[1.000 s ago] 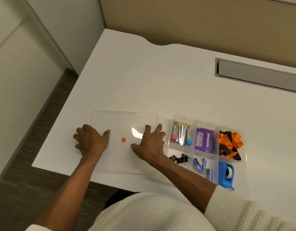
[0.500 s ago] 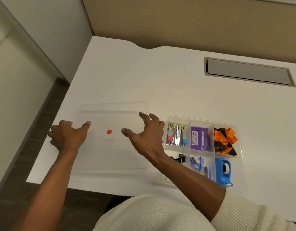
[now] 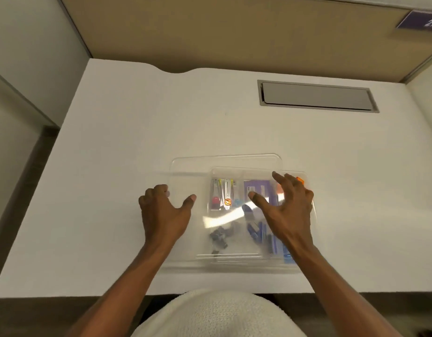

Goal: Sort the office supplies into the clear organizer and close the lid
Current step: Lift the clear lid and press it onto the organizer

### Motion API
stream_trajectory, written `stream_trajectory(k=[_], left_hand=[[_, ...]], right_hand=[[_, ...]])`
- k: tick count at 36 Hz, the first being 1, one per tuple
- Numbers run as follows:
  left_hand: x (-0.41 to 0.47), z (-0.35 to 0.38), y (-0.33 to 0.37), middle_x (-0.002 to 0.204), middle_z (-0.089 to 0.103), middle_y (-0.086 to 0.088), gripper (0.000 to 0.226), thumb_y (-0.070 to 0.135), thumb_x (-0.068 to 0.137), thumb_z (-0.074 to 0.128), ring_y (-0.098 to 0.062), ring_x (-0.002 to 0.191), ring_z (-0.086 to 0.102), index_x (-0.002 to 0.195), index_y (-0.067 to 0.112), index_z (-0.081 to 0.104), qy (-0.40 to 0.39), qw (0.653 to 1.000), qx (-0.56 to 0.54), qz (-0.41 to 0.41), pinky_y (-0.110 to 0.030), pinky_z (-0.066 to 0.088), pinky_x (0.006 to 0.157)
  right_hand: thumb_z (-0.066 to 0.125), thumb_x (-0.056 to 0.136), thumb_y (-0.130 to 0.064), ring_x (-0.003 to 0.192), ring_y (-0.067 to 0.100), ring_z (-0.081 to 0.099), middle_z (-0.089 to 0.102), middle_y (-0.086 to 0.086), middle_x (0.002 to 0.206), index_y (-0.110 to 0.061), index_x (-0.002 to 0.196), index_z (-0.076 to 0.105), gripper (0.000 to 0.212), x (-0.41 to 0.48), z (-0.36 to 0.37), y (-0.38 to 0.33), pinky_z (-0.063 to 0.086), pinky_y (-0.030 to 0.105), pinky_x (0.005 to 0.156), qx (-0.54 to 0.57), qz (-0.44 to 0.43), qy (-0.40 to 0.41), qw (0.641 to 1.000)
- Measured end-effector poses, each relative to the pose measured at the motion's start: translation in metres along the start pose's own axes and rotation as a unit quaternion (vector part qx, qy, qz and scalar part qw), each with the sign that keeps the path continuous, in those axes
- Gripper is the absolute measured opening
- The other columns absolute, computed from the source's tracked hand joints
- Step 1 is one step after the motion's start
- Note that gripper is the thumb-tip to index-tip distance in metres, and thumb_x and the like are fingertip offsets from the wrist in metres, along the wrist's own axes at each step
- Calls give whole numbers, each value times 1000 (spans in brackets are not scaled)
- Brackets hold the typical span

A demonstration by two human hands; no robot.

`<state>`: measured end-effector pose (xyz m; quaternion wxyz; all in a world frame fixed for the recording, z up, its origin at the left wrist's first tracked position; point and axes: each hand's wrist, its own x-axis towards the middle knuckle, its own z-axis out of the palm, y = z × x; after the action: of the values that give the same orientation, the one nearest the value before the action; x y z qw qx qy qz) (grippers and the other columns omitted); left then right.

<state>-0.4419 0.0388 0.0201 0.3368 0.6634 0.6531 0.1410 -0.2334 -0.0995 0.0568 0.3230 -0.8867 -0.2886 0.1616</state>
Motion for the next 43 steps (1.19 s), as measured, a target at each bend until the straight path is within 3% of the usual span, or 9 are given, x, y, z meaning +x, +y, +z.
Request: stream_trajectory(k=[6,12,22,27,32,37,43], left_hand=[[-26,36,20,121,57,-4,77,65,77,77,-25,121,49,129,12,56,-38,998,34,42,-41,53,93],[-40,57,30,127,57,-10,73,51,80,81,-28,122,48,133,8,54,-45,995,72,62,-38,48,93],[-49,80,35,130,54,-10,72,50,85,76,-28,122,49,137,8,50,-44,986,137,82,-42,52,97],[-55,91,31,127,56,-13,76,56,89,68,-29,118,52,139,3,47,-16,984,141,112,-40,54,89],[-63,102,21,149,48,-16,89,62,96,49,-30,134,49,158,1,29,-17,982,142,126,-41,48,107],[-61,108,14,160,38,-15,100,75,90,34,-31,144,43,162,8,16,-30,987,112,111,-46,46,116],[-58,113,8,167,27,-14,110,86,86,34,-33,153,33,163,11,10,-41,986,116,111,-53,39,121]], right_hand=[[79,75,-64,133,27,41,49,-3,151,-40,138,56,71,3,-26,50,45,57,107,-6,21,10,1000],[68,69,-72,138,28,39,47,3,155,-35,142,55,83,6,-34,79,45,53,108,-11,21,0,1000],[80,77,-58,143,32,35,41,9,160,-31,147,53,80,13,-29,117,47,59,107,-75,-25,-25,997],[58,82,-76,144,36,34,32,14,164,-29,154,42,88,13,-23,128,50,56,105,-132,-88,-35,987],[40,86,-85,159,34,14,-6,6,174,-33,165,2,101,6,-11,141,34,54,120,-150,-115,-63,980],[32,85,-90,161,29,2,-13,6,173,-29,165,0,106,7,-8,143,25,51,123,-151,-123,-60,979],[41,81,-91,161,30,6,-13,5,173,-27,165,3,112,9,-9,143,31,52,122,-149,-126,-56,979]])
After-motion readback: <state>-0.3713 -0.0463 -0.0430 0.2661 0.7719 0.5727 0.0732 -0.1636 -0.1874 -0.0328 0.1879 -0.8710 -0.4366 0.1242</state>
